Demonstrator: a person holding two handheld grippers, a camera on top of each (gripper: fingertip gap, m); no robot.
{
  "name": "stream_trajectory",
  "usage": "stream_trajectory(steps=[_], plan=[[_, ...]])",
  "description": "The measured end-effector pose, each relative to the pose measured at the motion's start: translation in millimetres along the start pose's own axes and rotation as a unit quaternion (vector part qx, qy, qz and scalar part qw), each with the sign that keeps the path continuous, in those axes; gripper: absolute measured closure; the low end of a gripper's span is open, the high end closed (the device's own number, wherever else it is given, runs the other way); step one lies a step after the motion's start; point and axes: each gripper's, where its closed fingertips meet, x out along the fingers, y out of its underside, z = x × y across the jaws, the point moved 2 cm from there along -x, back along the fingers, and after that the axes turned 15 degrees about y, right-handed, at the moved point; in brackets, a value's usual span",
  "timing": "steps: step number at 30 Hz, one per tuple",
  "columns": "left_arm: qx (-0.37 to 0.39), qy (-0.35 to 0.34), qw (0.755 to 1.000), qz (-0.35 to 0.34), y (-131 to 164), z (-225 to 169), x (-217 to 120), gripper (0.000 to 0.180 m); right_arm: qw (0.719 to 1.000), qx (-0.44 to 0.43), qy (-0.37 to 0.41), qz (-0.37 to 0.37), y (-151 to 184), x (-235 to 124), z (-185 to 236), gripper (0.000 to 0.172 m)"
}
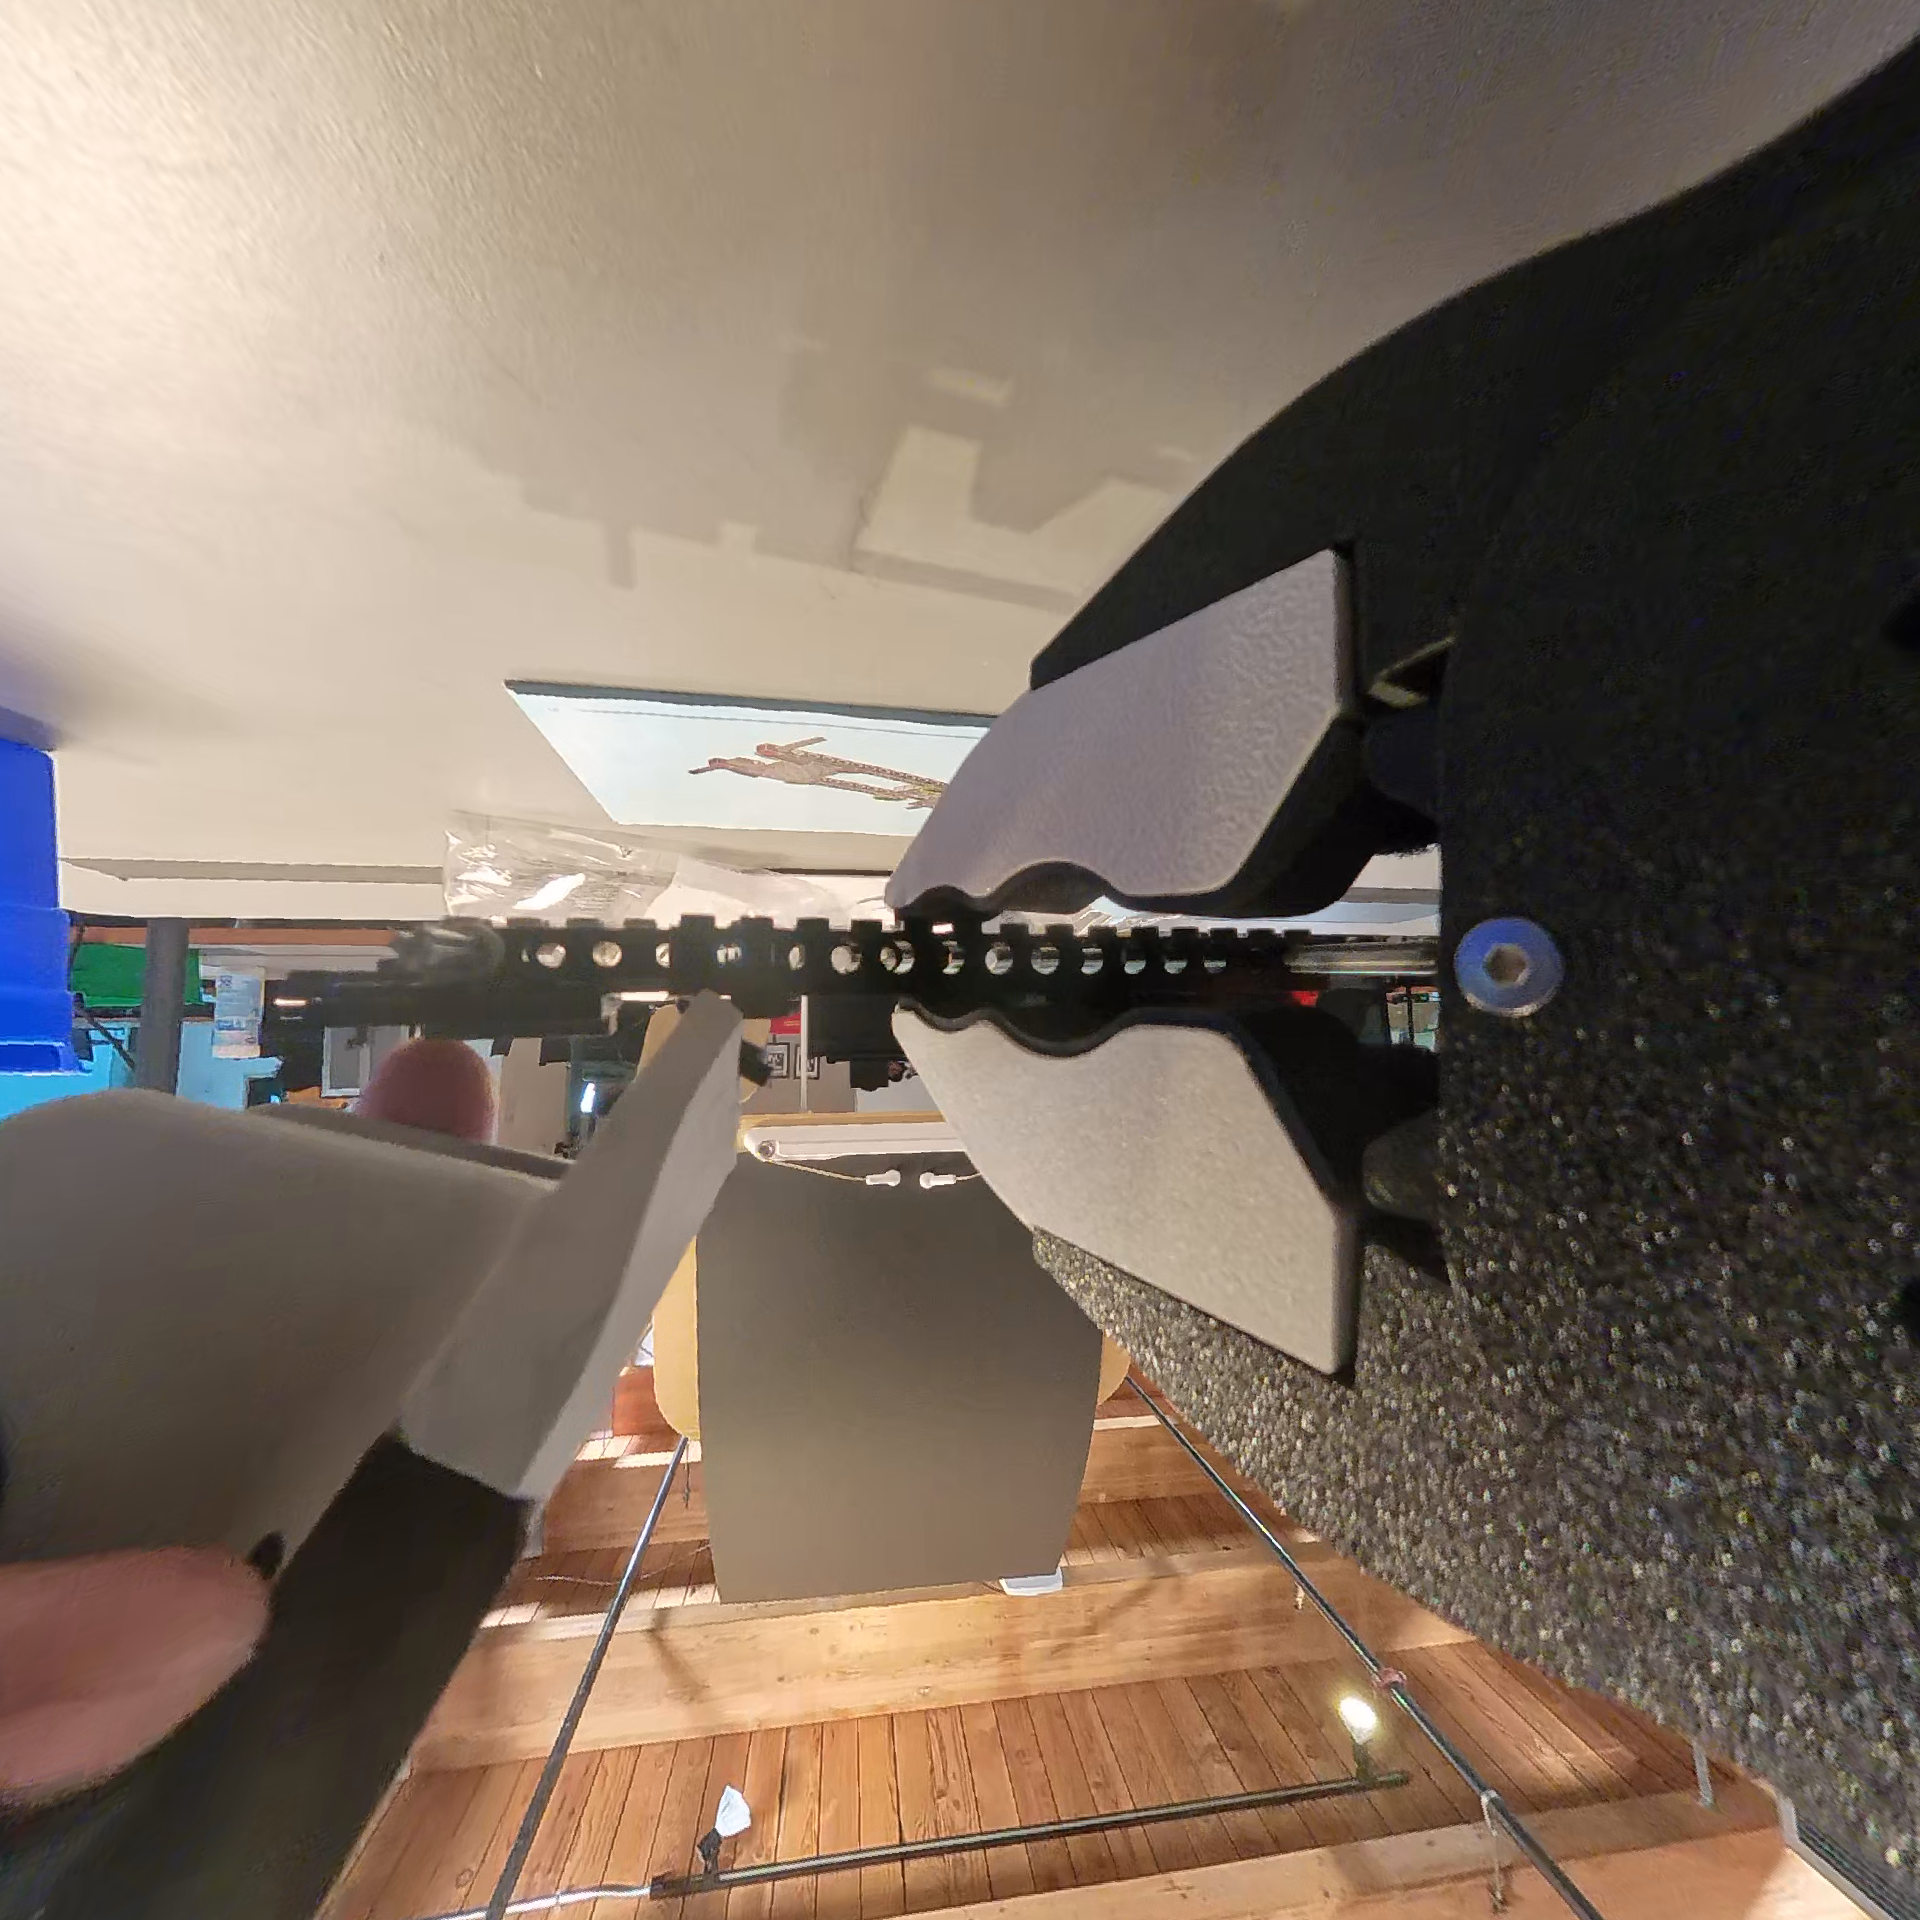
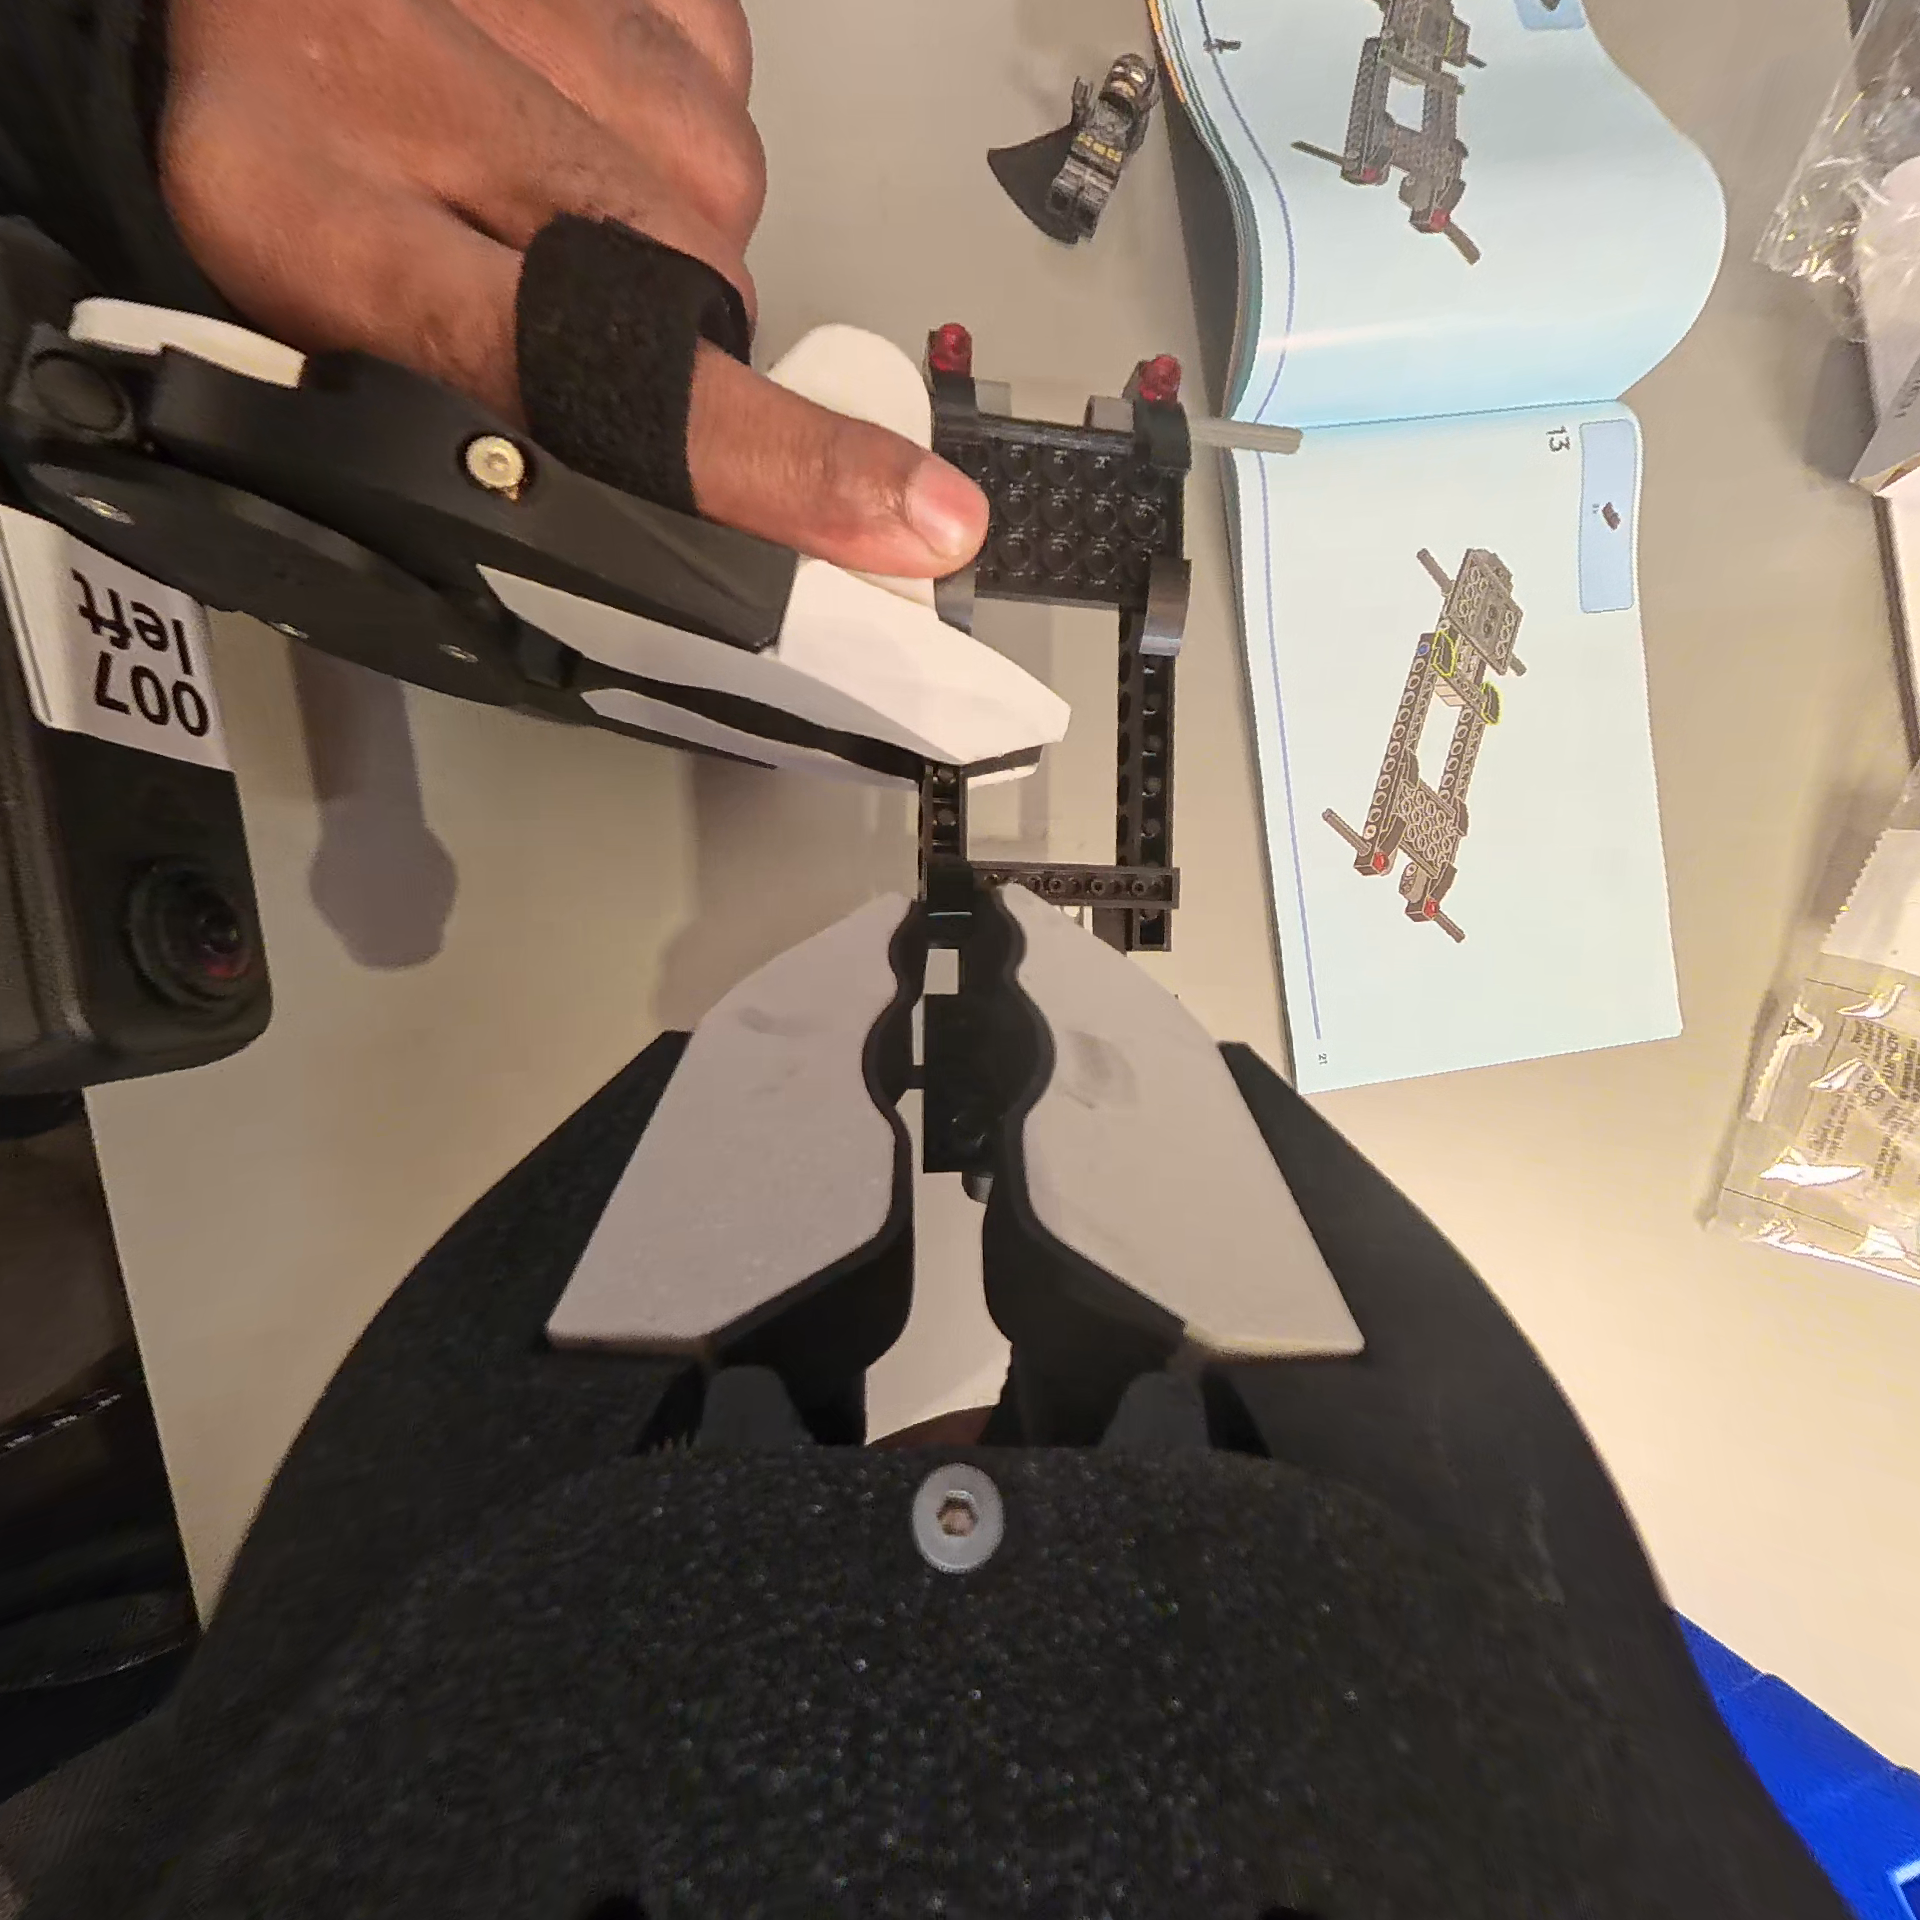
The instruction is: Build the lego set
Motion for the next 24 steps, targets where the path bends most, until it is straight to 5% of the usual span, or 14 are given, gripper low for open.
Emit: stream_trajectory(steps=[24], plan=[[0.002, -0.003, 1.000, -0.006, -0.7, 1.7, -1.7, 0.169, 1.000, -0.018, 0.015, 0.000, 1.6, -2.8, -0.2, 0.158]])
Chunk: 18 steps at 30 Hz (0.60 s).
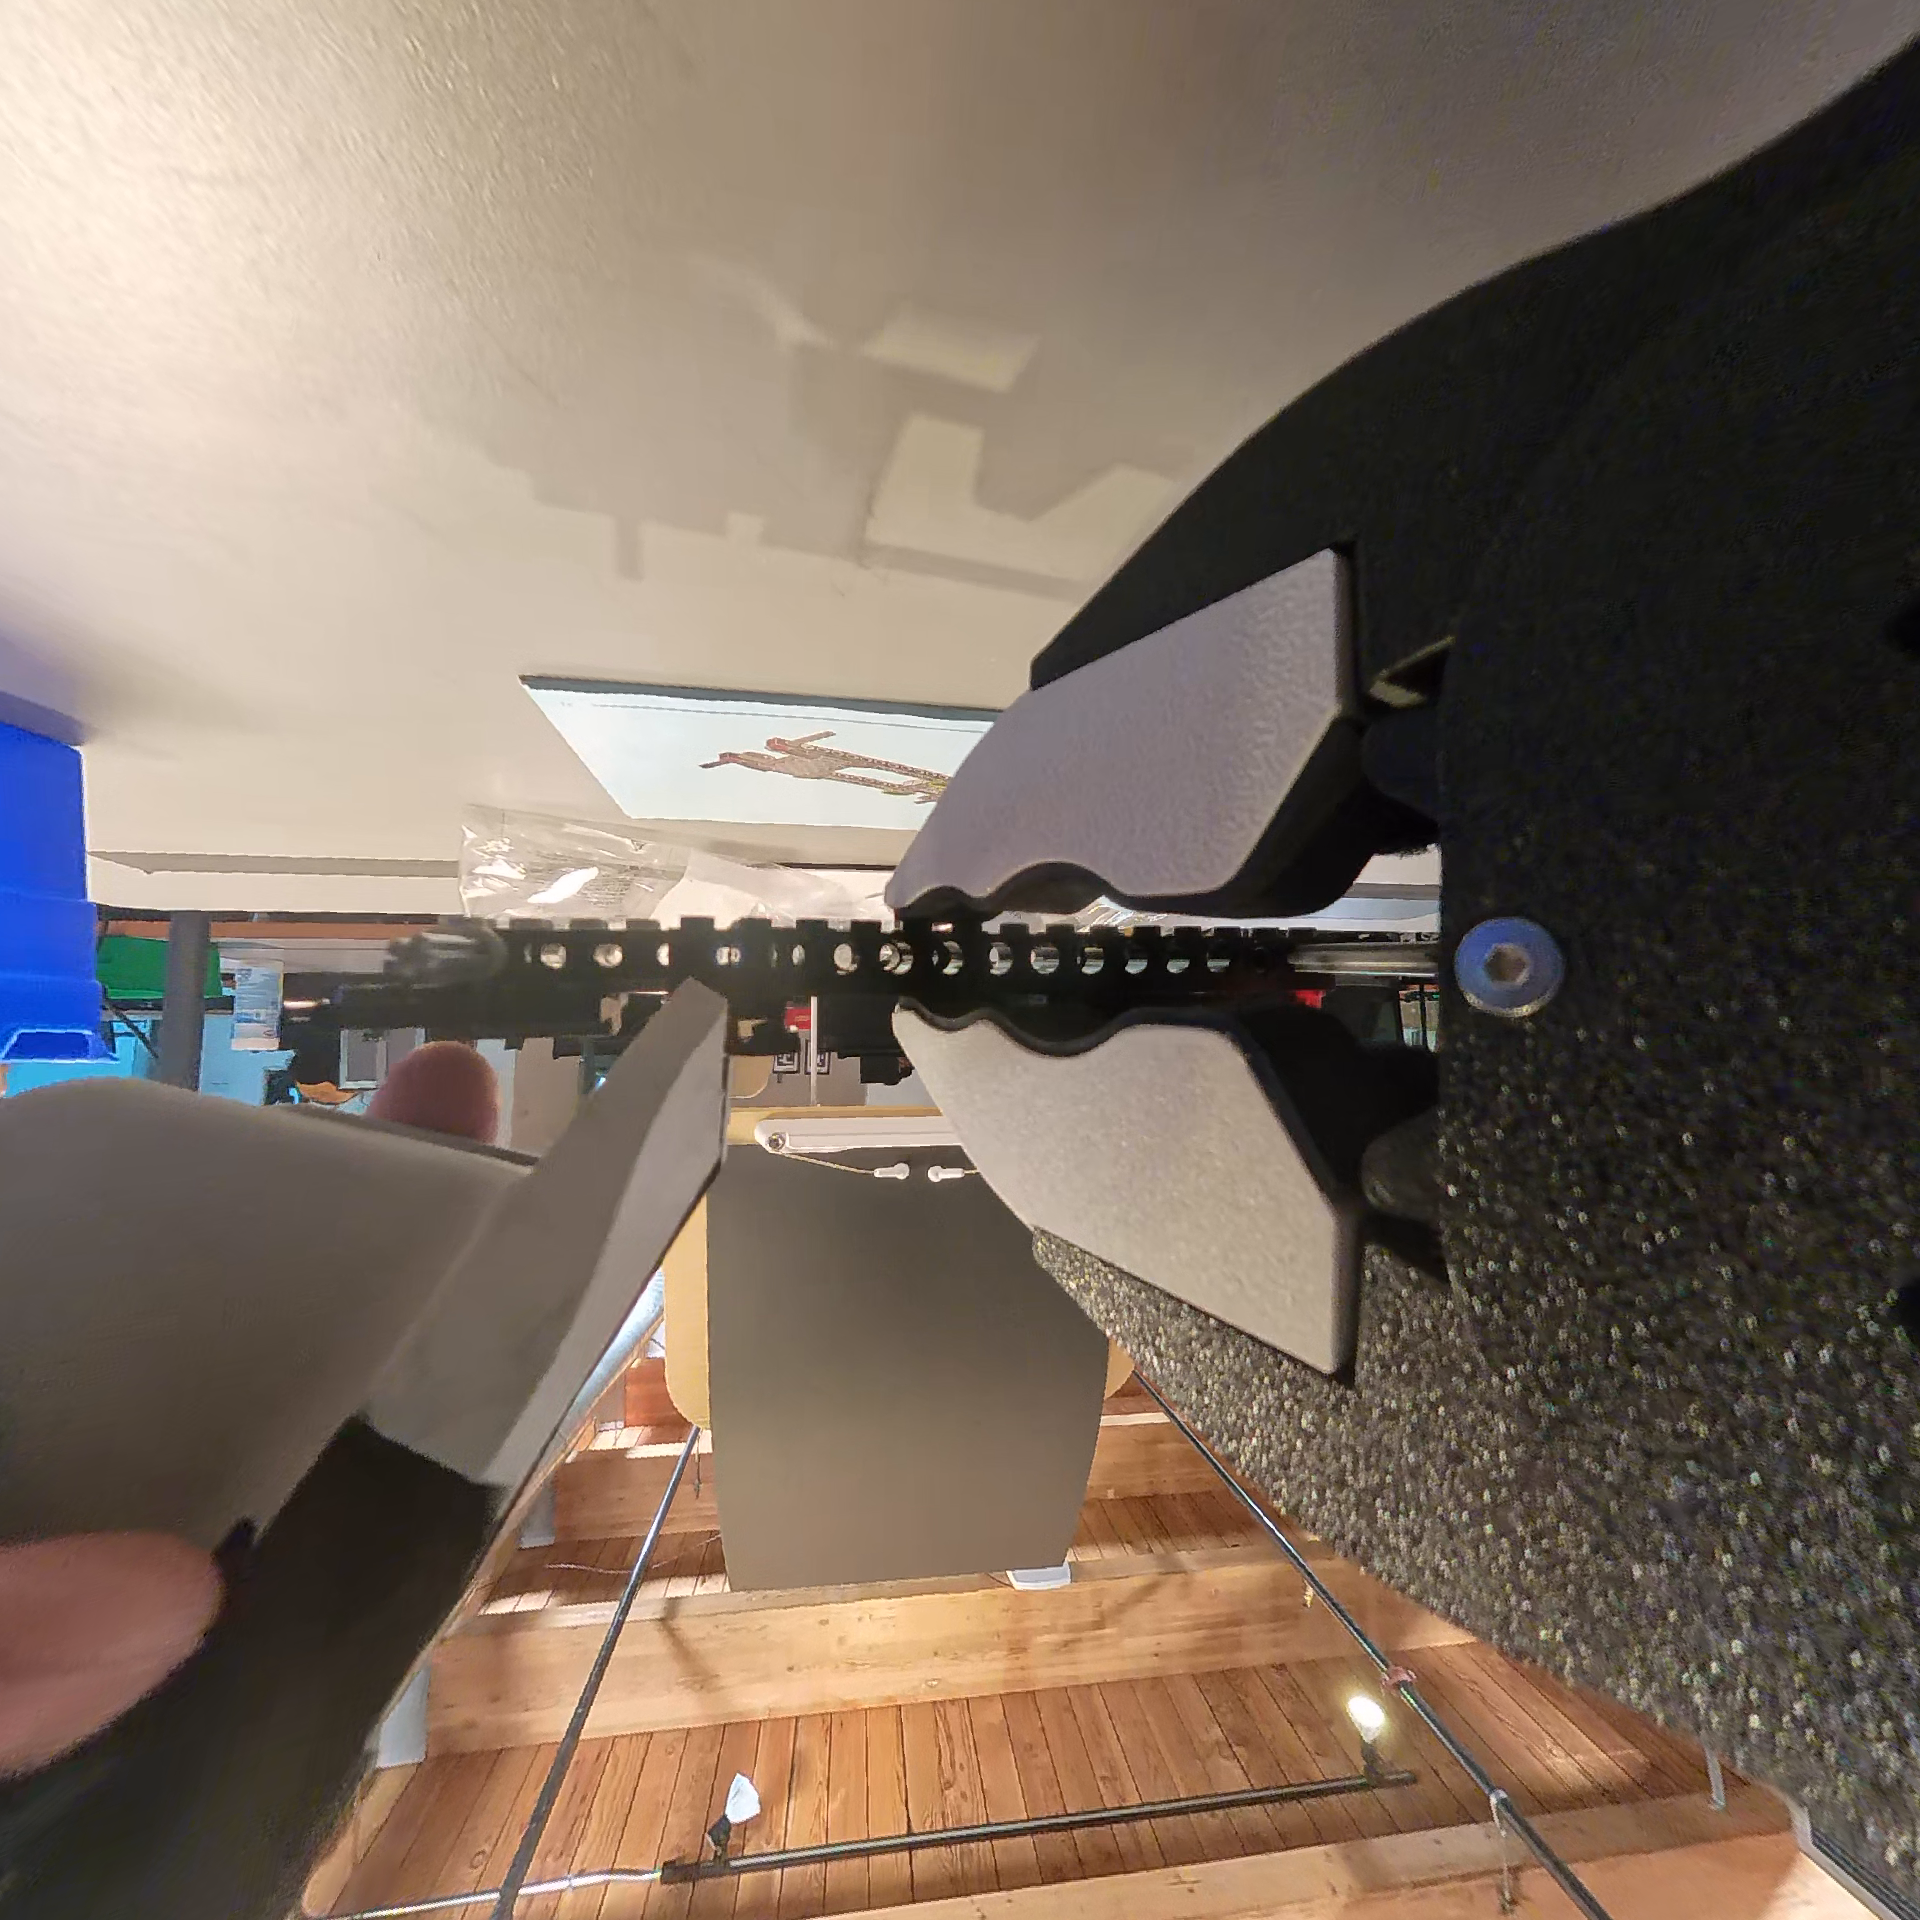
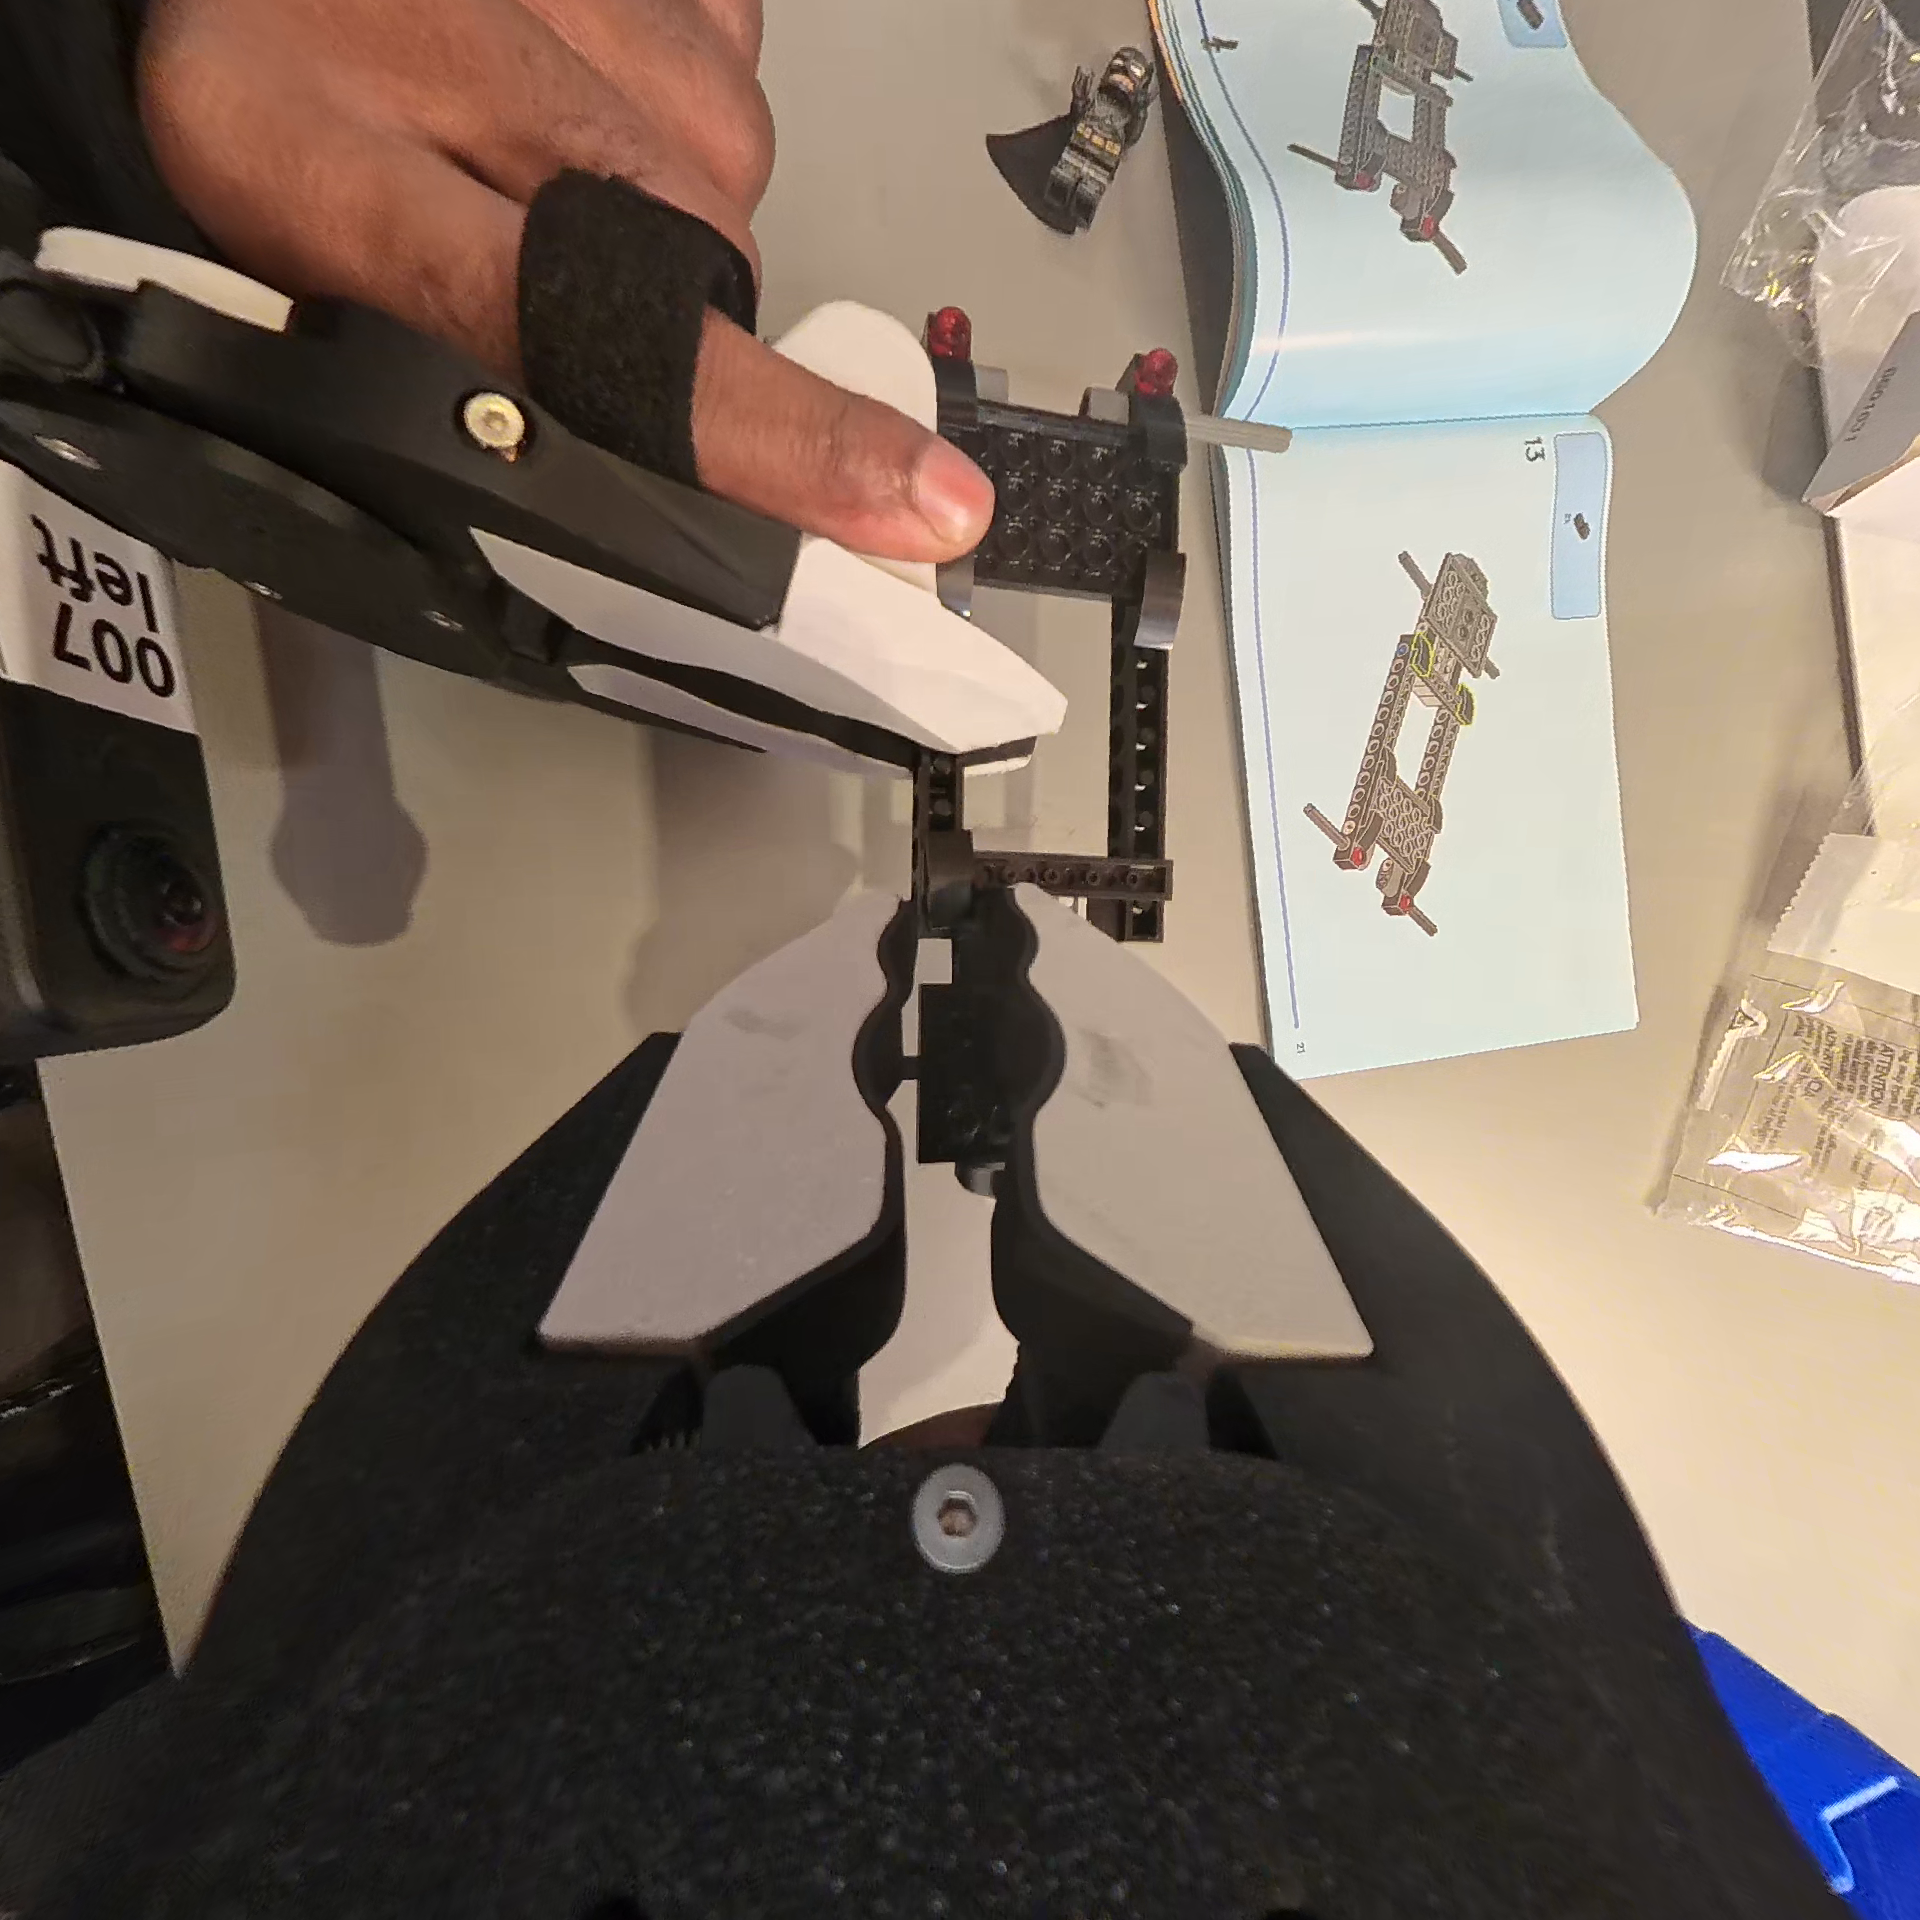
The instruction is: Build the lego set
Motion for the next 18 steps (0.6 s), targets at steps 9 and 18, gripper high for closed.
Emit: stream_trajectory(steps=[9, 18], plan=[[0.004, -0.003, 1.000, 0.000, -0.3, 0.8, -0.4, 0.169, 1.000, 0.002, 0.005, 0.004, 2.6, -1.5, -1.2, 0.163], [-0.002, -0.007, 1.000, -0.002, 0.2, 2.8, -0.8, 0.169, 1.000, -0.012, 0.004, 0.004, 5.6, -2.0, -1.2, 0.163]])
